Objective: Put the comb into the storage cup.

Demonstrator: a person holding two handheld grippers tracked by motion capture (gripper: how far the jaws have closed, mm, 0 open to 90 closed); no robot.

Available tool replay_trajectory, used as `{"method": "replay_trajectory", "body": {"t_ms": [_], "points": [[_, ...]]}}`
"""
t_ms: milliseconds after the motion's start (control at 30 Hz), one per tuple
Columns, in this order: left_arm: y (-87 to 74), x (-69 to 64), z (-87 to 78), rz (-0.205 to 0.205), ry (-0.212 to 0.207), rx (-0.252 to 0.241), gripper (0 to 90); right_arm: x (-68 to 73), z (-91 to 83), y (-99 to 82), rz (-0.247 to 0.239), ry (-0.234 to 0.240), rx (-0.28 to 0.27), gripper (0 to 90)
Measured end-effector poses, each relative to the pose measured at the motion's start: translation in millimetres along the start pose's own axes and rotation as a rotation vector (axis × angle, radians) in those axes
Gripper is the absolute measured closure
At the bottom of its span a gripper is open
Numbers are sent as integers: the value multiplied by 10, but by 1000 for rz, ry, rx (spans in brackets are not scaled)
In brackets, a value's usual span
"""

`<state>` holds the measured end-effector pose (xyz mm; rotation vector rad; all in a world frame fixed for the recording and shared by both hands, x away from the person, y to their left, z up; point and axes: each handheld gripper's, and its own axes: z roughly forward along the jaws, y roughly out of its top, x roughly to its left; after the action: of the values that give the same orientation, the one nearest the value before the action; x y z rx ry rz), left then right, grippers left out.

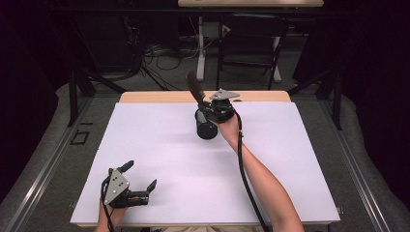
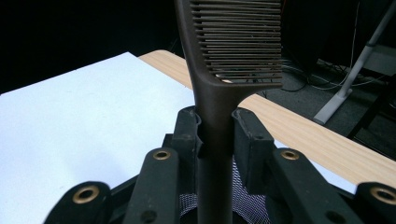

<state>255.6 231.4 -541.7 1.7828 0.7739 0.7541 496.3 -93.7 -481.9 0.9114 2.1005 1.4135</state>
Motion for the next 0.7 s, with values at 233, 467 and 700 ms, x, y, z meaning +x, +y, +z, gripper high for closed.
{"method": "replay_trajectory", "body": {"t_ms": [233,467,700], "points": [[1,-4,-2,0,0,0,17,-8,5,-32,3,-1,5,723],[1,-2,-4,1,0,-1,17,-23,15,-68,10,-5,12,723],[0,0,0,1,-1,1,17,-26,28,-109,15,-5,23,722]]}}
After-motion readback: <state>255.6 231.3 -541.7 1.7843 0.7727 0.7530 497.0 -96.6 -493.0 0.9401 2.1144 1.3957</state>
